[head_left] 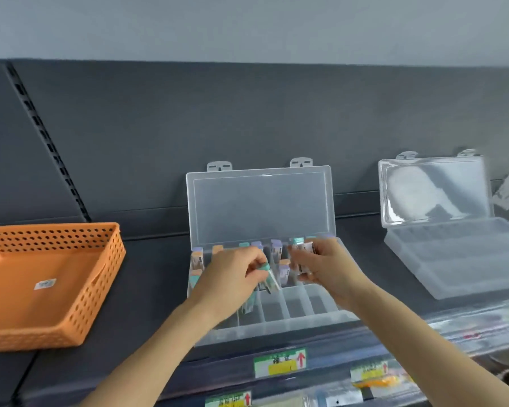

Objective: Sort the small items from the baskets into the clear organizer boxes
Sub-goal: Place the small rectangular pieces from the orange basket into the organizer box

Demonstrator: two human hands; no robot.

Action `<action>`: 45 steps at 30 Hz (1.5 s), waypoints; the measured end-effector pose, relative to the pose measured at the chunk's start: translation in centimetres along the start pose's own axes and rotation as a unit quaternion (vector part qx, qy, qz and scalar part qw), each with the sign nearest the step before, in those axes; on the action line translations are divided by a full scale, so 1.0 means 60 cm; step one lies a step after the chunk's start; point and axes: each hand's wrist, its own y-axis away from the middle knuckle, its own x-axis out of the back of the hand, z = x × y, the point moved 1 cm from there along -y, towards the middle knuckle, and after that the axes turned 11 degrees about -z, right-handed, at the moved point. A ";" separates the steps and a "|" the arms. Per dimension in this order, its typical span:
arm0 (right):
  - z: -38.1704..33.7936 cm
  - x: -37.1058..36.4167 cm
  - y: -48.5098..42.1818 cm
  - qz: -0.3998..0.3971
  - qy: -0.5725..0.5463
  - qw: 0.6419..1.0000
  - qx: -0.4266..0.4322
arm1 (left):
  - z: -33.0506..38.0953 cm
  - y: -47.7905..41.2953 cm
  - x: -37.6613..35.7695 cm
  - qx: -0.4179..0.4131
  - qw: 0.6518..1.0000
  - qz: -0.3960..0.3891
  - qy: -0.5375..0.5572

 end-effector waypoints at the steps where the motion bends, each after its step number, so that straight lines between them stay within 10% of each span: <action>1: 0.007 0.009 0.001 -0.002 0.014 1.000 0.000 | 0.007 -0.002 -0.012 0.005 1.000 -0.007 -0.019; 17: 0.050 0.056 0.022 0.023 0.153 0.987 0.040 | 0.015 -0.028 -0.083 0.018 0.968 -0.069 -0.240; 36: 0.083 0.003 -0.002 -0.017 0.455 0.885 0.100 | 0.004 0.000 -0.074 0.017 0.972 -0.079 -0.221; 45: 0.061 0.052 0.006 0.026 0.298 0.952 0.063 | 0.005 0.003 -0.069 0.006 0.974 -0.082 -0.209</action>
